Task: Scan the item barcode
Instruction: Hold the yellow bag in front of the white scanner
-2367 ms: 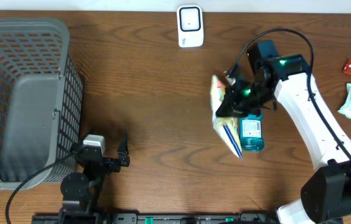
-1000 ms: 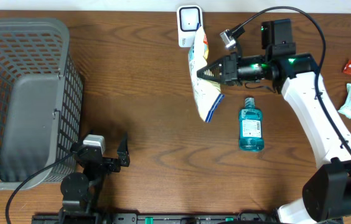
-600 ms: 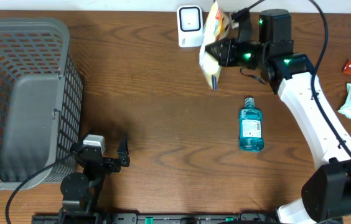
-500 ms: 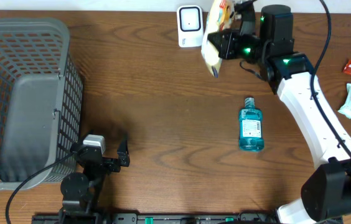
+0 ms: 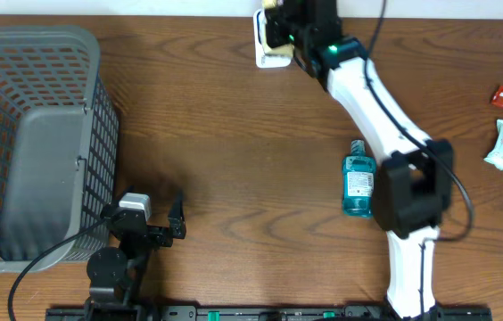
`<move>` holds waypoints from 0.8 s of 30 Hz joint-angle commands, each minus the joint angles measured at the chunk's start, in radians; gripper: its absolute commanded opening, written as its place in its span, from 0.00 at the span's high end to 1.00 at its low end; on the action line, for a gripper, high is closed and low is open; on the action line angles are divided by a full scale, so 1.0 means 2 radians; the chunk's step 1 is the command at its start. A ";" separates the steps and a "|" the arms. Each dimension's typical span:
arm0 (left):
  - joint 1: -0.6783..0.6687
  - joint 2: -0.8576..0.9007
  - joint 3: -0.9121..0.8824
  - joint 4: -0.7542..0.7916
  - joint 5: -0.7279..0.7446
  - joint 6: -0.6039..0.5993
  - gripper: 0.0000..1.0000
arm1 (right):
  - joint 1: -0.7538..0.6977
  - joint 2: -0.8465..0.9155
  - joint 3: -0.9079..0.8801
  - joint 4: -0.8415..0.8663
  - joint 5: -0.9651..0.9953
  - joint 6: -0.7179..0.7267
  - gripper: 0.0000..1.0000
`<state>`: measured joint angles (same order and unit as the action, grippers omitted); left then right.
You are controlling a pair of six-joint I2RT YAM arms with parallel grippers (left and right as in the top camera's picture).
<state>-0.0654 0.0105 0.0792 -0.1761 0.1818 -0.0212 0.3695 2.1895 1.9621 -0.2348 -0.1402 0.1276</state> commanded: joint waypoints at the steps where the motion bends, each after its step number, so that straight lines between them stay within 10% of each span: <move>1: 0.002 -0.003 -0.008 -0.012 0.006 0.006 0.02 | 0.003 0.091 0.122 0.003 0.057 -0.067 0.99; 24: 0.002 -0.003 -0.008 -0.012 0.006 0.006 0.02 | 0.030 0.195 0.205 0.044 0.088 -0.079 0.99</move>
<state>-0.0654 0.0105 0.0792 -0.1761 0.1814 -0.0212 0.4107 2.5858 2.3352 -0.1566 0.0387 -0.0410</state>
